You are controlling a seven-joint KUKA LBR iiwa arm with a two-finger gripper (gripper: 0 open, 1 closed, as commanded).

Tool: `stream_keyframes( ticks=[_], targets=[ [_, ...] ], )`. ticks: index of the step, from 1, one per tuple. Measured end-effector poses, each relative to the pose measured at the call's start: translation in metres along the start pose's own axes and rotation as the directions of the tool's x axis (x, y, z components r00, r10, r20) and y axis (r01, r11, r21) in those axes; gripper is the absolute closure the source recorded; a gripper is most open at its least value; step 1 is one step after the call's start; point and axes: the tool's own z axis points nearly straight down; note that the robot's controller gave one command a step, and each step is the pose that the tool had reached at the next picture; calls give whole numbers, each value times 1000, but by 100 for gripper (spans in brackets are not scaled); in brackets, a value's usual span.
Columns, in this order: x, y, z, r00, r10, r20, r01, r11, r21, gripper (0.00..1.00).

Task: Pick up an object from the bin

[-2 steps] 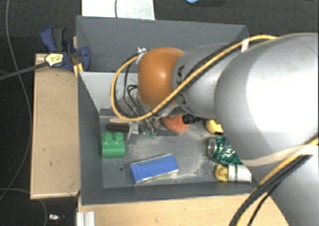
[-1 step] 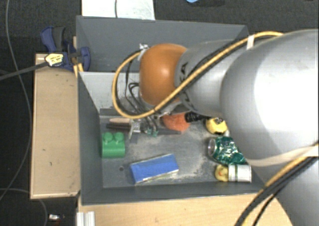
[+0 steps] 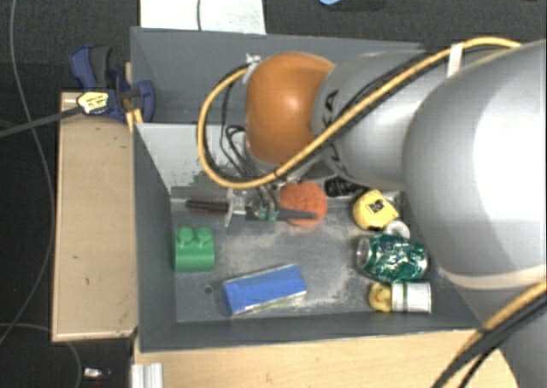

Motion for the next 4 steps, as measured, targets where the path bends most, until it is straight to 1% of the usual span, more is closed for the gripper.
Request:
stream_keyframes(
  ticks=[1,2,4],
  targets=[
    [-1,1,-32,1000,-1,3,1,1000,-2,100],
    [-2,1,-46,1000,-1,8,1,1000,-4,100],
    [-3,1,-72,1000,-2,9,2,1000,-5,100]
  ],
)
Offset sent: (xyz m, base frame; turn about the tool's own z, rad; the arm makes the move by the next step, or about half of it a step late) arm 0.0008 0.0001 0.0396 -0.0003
